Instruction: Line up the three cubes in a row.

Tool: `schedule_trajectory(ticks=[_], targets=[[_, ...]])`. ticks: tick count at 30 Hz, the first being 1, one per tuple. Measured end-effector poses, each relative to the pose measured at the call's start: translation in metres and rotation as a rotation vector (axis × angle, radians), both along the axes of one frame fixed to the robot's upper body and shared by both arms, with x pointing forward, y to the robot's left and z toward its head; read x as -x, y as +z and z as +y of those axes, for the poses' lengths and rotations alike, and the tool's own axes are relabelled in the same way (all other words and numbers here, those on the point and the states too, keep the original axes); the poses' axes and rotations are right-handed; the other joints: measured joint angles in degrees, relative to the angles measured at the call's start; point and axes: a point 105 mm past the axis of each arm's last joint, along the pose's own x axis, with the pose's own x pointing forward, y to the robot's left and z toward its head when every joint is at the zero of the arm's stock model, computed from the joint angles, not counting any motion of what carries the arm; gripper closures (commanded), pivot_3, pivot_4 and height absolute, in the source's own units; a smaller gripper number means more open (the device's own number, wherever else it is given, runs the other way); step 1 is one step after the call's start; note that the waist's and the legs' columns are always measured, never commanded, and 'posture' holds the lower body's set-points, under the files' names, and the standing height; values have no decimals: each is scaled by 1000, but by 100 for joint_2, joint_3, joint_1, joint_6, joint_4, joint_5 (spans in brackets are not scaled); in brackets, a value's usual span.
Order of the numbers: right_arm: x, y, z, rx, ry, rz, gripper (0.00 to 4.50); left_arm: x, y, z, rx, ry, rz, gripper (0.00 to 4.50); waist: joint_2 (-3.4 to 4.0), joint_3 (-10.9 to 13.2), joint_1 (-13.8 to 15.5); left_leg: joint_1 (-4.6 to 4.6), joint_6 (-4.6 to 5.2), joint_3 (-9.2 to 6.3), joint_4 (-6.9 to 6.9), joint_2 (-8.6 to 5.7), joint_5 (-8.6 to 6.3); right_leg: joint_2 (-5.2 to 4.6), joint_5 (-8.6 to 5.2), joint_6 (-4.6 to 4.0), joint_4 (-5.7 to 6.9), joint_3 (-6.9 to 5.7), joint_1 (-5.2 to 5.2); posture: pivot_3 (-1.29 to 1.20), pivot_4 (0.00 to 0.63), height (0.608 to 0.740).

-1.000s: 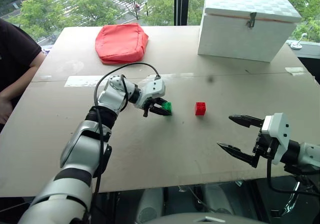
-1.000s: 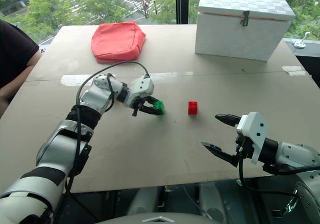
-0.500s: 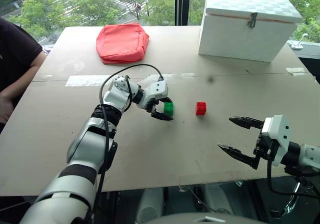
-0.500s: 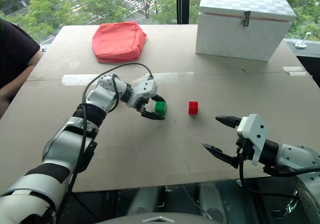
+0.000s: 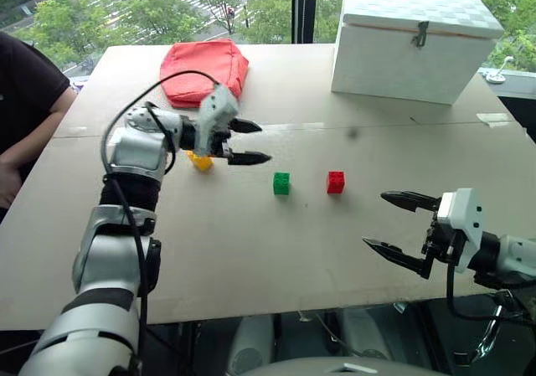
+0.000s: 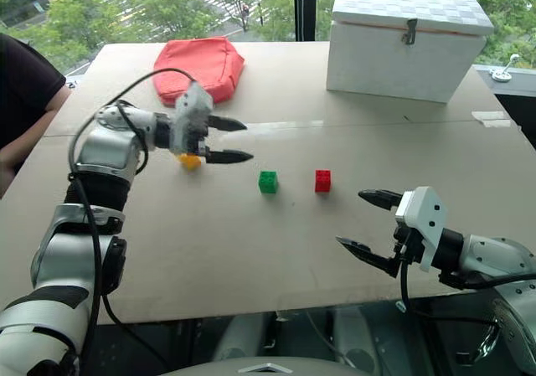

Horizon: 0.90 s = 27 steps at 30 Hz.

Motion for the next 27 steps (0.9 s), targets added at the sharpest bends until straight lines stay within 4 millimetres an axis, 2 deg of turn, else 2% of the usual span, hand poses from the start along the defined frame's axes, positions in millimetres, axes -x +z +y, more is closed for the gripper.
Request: schedule_trajectory(ticks=[2, 5, 7, 11, 14, 16, 21, 22, 25, 26, 27], targets=[[-4, 0, 0, 1, 11, -3, 0, -4, 1, 25, 30, 180, 14, 42, 2, -1, -9, 3, 0, 2, -1, 0, 0, 0, 0, 0, 1, 2, 0, 0, 150, 740], [-7, 2, -1, -2, 25, -15, 0, -1, -17, 59, 28, 367, 108, 42, 1, 0, -36, 3, 0, 0, -2, 2, 0, 2, 1, 0, 3, 0, 0, 0, 150, 740], [-7, 3, 0, -4, 46, -15, 0, 3, -27, 77, 14, 457, 170, 42, 0, 0, -24, 2, 0, -2, -1, 2, 0, 1, 1, 0, 3, -3, 0, 0, 150, 740], [-6, 3, 2, -8, 78, -20, 0, 8, -21, 97, -47, 502, 151, 42, -6, -2, 27, 2, 0, 3, -1, -1, 0, -2, 0, -1, 1, -6, 3, 0, 150, 740], [-7, 2, 4, -13, 82, -15, 0, 6, -27, 101, -88, 503, 158, 42, -6, -3, 32, 6, 0, 8, 1, -5, 0, -4, -5, -10, 0, -9, 12, 0, 150, 740], [-7, 1, 4, -21, 76, -17, 0, 4, -41, 102, -134, 491, 196, 42, -7, -3, 24, 6, 0, 12, 2, -6, 0, -3, -5, -10, 0, -10, 14, 0, 150, 740], [-3, -5, 2, -27, 53, 1, 0, -3, -50, 103, -192, 474, 211, 42, -10, -5, 20, 3, 0, 15, 2, -6, 0, -3, 0, -3, -2, -15, 14, 0, 150, 740], [-3, -6, 2, -26, 48, 1, 0, -4, -52, 104, -200, 470, 212, 554, -10, -5, 15, 4, 0, 15, 2, -6, 0, -3, 0, -3, -1, -13, 14, 0, 150, 740], [0, -7, 2, -22, 44, 3, 0, -6, -55, 104, -215, 452, 216, 1617, -11, -5, 9, 4, 0, 15, 2, -5, 0, -3, 0, -3, -1, -14, 13, 0, 150, 740], [1, -7, 3, -22, 44, 1, 0, -5, -57, 103, -219, 440, 220, 2108, -11, -5, 10, 4, 0, 15, 2, -5, 0, -3, 0, -3, -1, -14, 13, 0, 150, 740], [1, -7, 3, -22, 42, 1, 0, -5, -58, 103, -224, 431, 222, 2372, -11, -5, 12, 4, -1, 15, 2, -5, 0, -3, 0, -3, -1, -15, 13, 0, 150, 740]])
